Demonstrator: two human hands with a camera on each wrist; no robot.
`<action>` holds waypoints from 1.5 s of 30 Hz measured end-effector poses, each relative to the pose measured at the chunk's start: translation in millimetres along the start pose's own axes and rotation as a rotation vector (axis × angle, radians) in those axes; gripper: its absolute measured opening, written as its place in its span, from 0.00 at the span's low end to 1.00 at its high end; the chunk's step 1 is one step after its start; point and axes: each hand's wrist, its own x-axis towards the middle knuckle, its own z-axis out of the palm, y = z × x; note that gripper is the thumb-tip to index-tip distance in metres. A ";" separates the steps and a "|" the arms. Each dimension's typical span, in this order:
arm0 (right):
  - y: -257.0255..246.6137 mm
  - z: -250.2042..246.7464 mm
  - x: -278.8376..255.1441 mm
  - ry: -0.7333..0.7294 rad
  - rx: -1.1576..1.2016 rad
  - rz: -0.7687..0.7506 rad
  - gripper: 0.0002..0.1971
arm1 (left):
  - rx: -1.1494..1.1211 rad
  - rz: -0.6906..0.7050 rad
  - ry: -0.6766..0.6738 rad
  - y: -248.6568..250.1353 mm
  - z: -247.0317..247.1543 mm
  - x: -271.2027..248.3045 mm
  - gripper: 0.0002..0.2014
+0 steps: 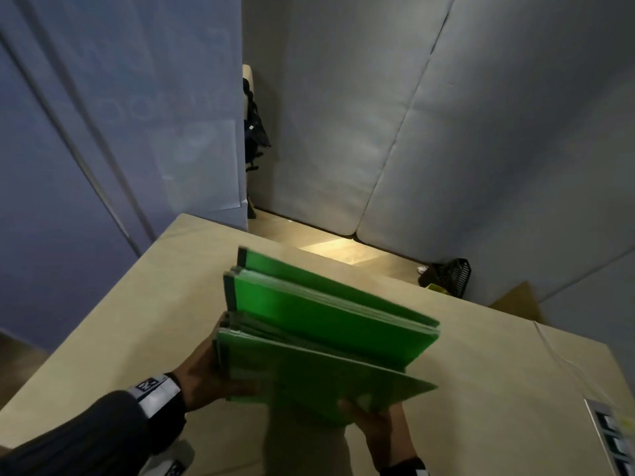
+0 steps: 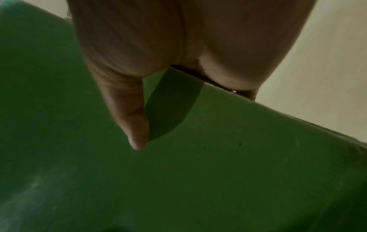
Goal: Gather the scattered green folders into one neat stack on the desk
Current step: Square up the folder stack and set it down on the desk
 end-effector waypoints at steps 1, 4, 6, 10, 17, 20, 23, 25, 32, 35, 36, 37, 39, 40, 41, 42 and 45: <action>-1.5 2.3 -1.4 0.003 -0.010 -0.014 0.27 | -0.022 0.014 0.025 -0.8 -1.2 -1.7 0.51; -13.7 -1.5 -5.2 0.006 0.040 -0.054 0.51 | -0.031 0.127 0.065 14.4 -2.3 -4.3 0.53; -32.0 -3.2 -7.8 -0.032 0.121 -0.134 0.54 | -0.052 0.183 0.094 30.9 -0.6 -2.5 0.52; -73.1 0.8 -11.7 -0.008 0.153 -0.298 0.48 | -0.044 0.259 0.120 46.1 0.8 4.9 0.55; -66.5 29.1 -16.6 0.249 0.098 -0.265 0.38 | -0.120 0.221 0.174 33.3 7.8 1.0 0.43; -62.6 30.7 -18.9 0.284 0.112 -0.255 0.45 | -0.315 0.175 0.215 29.7 13.6 1.2 0.33; -61.7 29.2 -19.3 0.286 0.081 -0.268 0.46 | -0.290 0.150 0.252 28.2 12.9 3.9 0.27; -60.7 28.1 -17.8 0.285 0.074 -0.273 0.47 | -0.255 0.161 0.229 28.3 10.1 6.1 0.20; -60.5 32.0 -18.1 0.306 0.067 -0.225 0.25 | -0.241 0.158 0.145 31.3 10.3 -0.9 0.19; -58.8 27.5 -18.9 0.295 0.060 -0.204 0.26 | -0.252 0.149 0.169 34.0 14.0 -3.4 0.20; -58.6 26.7 -19.7 0.297 0.051 -0.201 0.19 | -0.235 0.158 0.192 34.3 15.2 -2.6 0.20; -56.6 25.7 -20.0 0.294 0.045 -0.195 0.14 | -0.218 0.174 0.222 33.9 16.7 -1.3 0.19; -53.4 24.5 -19.0 0.295 0.059 -0.202 0.13 | -0.192 0.201 0.281 34.4 19.8 2.7 0.18; -53.1 25.2 -18.4 0.294 0.080 -0.213 0.15 | -0.187 0.210 0.297 34.5 20.2 4.7 0.19; -53.7 26.1 -18.0 0.295 0.096 -0.218 0.21 | -0.189 0.211 0.306 34.4 20.2 5.9 0.19; -53.6 26.2 -17.2 0.296 0.106 -0.210 0.30 | -0.188 0.209 0.309 32.5 19.1 7.1 0.18; -52.8 27.6 -16.3 0.272 0.125 -0.199 0.42 | -0.218 0.166 0.294 26.0 14.4 4.9 0.20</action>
